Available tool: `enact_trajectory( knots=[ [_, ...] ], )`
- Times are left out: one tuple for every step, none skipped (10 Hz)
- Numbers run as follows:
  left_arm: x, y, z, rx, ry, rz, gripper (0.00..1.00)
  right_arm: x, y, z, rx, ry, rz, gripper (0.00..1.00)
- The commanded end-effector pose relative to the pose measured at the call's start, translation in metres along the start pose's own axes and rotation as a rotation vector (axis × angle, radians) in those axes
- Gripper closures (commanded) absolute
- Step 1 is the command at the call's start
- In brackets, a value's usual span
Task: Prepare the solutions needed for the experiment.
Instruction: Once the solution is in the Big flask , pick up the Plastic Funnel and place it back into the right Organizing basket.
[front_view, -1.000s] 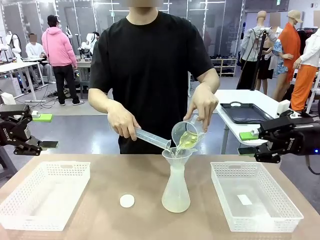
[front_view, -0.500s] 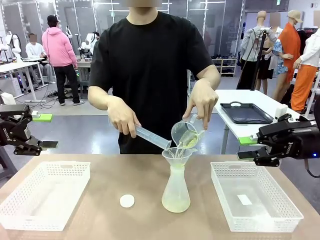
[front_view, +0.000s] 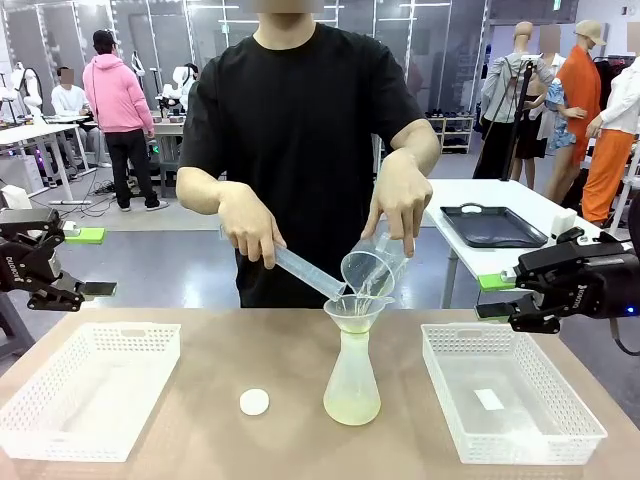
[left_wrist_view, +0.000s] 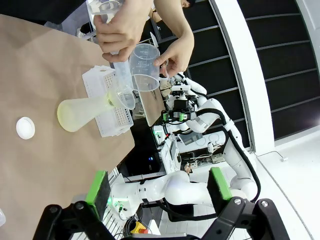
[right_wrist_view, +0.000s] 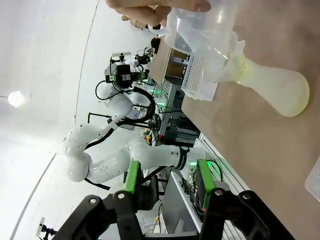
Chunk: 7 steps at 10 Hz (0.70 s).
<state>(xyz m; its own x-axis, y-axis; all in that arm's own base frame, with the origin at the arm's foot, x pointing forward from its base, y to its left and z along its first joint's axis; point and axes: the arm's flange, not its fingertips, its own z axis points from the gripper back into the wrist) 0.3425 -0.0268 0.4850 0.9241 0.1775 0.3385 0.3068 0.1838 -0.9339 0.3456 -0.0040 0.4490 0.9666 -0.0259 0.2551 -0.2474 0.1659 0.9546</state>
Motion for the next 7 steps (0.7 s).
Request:
enact_trajectory(
  knots=[
    [0.0021, -0.0030, -0.0021, -0.026, -0.010, 0.008, 0.00, 0.0011, 0.0045, -0.0014, 0.008, -0.004, -0.009, 0.44],
    [0.0021, -0.0030, -0.0021, -0.026, -0.010, 0.008, 0.00, 0.0011, 0.0045, -0.0014, 0.008, -0.004, -0.009, 0.44],
    [0.0021, -0.0030, -0.0021, -0.026, -0.010, 0.008, 0.00, 0.0011, 0.0045, -0.0014, 0.008, -0.004, -0.009, 0.44],
    [0.0021, -0.0030, -0.0021, -0.026, -0.010, 0.008, 0.00, 0.0011, 0.0045, -0.0014, 0.008, -0.004, -0.009, 0.44],
    [0.0021, -0.0030, -0.0021, -0.026, -0.010, 0.008, 0.00, 0.0011, 0.0045, -0.0014, 0.008, -0.004, -0.009, 0.44],
    [0.0021, -0.0030, -0.0021, -0.026, -0.010, 0.008, 0.00, 0.0011, 0.0045, -0.0014, 0.008, -0.004, -0.009, 0.44],
    [0.0021, -0.0030, -0.0021, -0.026, -0.010, 0.008, 0.00, 0.0011, 0.0045, -0.0014, 0.008, -0.004, -0.009, 0.44]
  ],
)
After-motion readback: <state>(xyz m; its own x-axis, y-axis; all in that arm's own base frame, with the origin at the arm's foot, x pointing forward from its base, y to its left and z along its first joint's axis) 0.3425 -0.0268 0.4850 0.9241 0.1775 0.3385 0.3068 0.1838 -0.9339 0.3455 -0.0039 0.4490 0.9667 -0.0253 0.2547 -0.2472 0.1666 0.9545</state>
